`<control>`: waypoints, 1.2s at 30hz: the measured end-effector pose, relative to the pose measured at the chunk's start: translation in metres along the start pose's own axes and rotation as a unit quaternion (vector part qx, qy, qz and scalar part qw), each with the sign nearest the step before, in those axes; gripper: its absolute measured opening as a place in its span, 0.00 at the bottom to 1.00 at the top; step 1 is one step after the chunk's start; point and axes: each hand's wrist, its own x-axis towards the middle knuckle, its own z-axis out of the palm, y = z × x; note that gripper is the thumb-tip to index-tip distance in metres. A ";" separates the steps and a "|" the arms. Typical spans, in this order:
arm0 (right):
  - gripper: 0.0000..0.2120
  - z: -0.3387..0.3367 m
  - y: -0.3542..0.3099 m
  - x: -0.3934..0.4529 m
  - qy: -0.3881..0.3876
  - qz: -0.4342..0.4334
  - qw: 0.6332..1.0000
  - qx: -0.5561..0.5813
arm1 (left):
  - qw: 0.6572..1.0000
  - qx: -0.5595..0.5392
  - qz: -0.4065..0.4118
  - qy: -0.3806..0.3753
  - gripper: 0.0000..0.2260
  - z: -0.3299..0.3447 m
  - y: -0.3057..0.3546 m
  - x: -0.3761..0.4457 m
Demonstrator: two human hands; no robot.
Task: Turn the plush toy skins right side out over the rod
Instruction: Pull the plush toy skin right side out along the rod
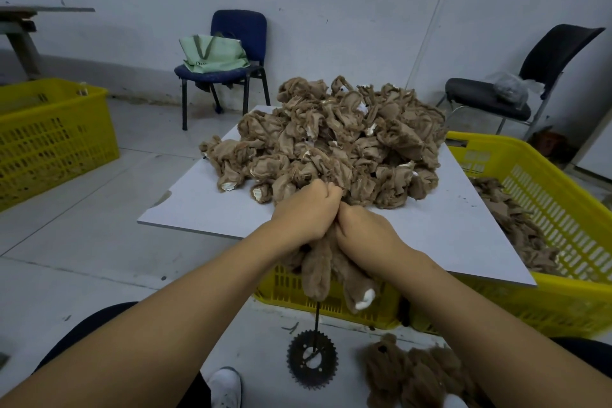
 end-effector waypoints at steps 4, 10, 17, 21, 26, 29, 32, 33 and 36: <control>0.08 0.010 0.007 -0.005 -0.039 0.022 0.999 -0.018 | 0.998 -0.010 -0.064 -0.027 0.15 0.005 -0.005 -0.001; 0.09 0.004 0.003 -0.012 0.033 -0.005 0.999 -0.027 | 0.992 -0.089 -0.034 0.085 0.14 0.022 -0.002 -0.007; 0.13 -0.018 -0.003 -0.001 0.090 -0.035 0.993 -0.068 | 0.953 -0.277 -0.104 0.060 0.19 0.014 0.012 0.006; 0.12 -0.008 -0.002 -0.001 0.070 -0.016 0.996 -0.051 | 0.949 -0.304 -0.078 0.003 0.23 0.020 0.004 0.008; 0.15 0.006 0.002 -0.006 0.035 -0.008 0.999 -0.001 | 0.967 -0.252 -0.030 -0.010 0.15 0.029 -0.009 0.000; 0.12 0.009 0.002 -0.008 0.029 0.000 1.000 0.004 | 0.976 -0.215 -0.025 0.011 0.16 0.028 -0.007 -0.007; 0.11 0.009 0.000 -0.014 0.036 -0.002 0.999 0.010 | 0.986 -0.144 -0.022 0.083 0.21 0.030 -0.003 -0.013; 0.11 0.007 -0.001 -0.016 0.044 -0.006 0.999 0.006 | 0.988 -0.120 -0.007 0.101 0.21 0.029 0.000 -0.016; 0.16 -0.005 0.000 -0.015 0.087 -0.027 0.996 -0.013 | 0.986 -0.081 0.075 0.126 0.25 0.020 0.009 -0.015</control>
